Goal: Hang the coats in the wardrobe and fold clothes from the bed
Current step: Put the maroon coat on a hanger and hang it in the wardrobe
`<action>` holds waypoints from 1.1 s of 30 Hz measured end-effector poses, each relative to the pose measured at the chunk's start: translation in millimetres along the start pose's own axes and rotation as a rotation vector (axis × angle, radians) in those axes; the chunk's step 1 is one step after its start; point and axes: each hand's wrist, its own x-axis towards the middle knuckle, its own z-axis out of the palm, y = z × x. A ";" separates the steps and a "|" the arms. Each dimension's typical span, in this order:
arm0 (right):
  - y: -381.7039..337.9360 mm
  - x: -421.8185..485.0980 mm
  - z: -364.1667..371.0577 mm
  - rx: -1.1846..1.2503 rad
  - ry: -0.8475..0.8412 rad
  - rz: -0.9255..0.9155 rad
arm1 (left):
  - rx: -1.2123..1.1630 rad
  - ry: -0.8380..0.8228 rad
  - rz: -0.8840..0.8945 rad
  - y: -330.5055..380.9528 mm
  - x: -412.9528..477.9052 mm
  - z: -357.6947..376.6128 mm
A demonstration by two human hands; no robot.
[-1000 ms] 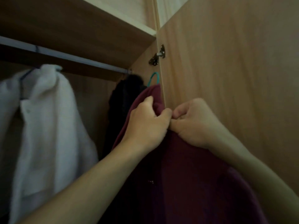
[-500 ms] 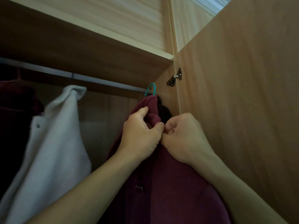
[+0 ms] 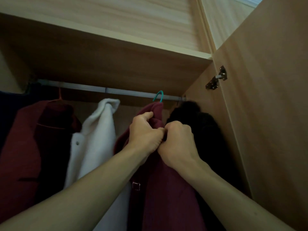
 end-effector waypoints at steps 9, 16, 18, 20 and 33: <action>-15.9 66.8 67.4 0.038 -0.034 -0.015 | 0.024 0.006 0.006 -47.5 97.2 -20.9; -4.6 81.5 85.0 -0.081 -0.359 -0.121 | 0.006 0.031 -0.056 -76.7 144.7 -13.2; 3.0 81.0 93.1 -0.108 -0.381 -0.129 | 0.013 0.055 -0.062 -83.9 152.4 -8.2; 11.2 81.8 105.5 -0.132 -0.341 -0.107 | 0.001 0.074 -0.068 -91.4 158.9 -2.1; 38.7 144.2 170.9 0.098 -0.005 -0.083 | 0.015 0.057 0.007 -102.1 225.5 26.2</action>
